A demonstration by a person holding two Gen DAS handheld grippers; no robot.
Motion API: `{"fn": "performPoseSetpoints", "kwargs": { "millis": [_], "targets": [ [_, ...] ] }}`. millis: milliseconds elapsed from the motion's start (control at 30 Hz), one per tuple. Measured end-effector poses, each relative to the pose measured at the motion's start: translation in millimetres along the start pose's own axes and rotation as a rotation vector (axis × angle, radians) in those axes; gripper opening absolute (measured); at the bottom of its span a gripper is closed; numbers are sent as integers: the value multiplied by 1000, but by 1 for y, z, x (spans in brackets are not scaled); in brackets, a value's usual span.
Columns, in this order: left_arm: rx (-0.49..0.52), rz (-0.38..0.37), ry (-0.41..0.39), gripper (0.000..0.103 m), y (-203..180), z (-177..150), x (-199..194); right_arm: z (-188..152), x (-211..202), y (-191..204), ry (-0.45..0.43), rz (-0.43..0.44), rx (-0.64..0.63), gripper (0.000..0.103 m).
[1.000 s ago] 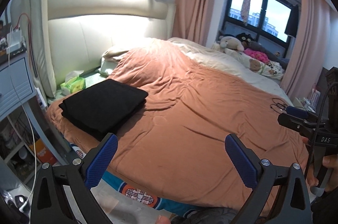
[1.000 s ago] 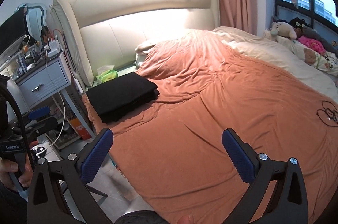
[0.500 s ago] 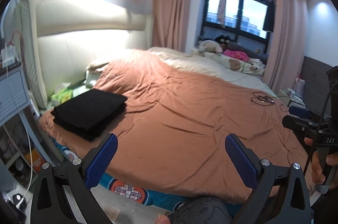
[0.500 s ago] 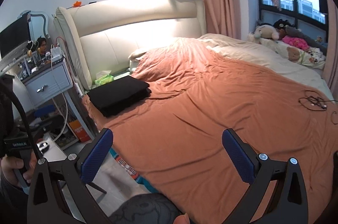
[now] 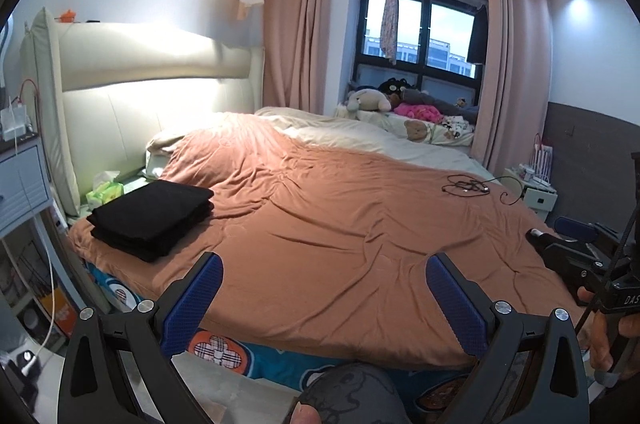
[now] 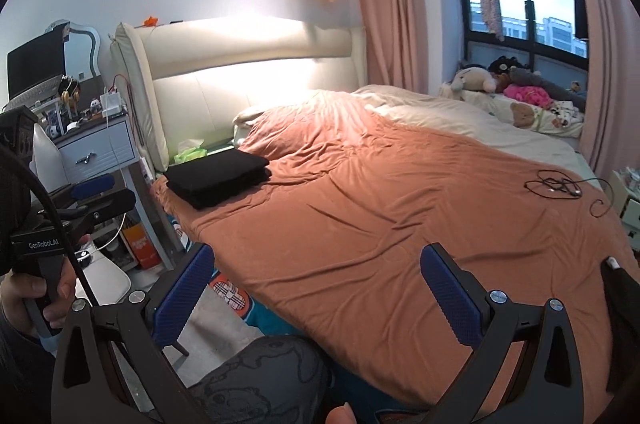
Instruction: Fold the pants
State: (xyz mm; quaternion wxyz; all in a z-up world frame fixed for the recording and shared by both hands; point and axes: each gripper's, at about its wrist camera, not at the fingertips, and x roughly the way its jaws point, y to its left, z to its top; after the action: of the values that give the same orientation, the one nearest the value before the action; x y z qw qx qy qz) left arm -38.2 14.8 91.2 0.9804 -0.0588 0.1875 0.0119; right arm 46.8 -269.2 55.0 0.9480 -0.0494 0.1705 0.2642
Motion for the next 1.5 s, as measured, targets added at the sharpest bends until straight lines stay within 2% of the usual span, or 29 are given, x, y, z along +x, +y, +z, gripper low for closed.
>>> {"fn": "performPoseSetpoints", "kwargs": {
  "millis": [500,700,900,1167,1500],
  "targets": [
    [25,4,-53,102,-12,-32,-20,-54,-43,5,-70,-73,71,103],
    [-4,-10,-29,102,-6,-48,-14,-65,-45,17,-72,-81,53,103],
    [-13,-16,-4,102,-1,-54,-17,-69,-35,30,-43,-81,46,103],
    [-13,1,-6,102,2,-57,-20,-60,-28,26,-23,-85,64,103],
    [-14,14,-11,102,1,-57,-17,-65,-23,29,-8,-84,69,103]
  ]
}}
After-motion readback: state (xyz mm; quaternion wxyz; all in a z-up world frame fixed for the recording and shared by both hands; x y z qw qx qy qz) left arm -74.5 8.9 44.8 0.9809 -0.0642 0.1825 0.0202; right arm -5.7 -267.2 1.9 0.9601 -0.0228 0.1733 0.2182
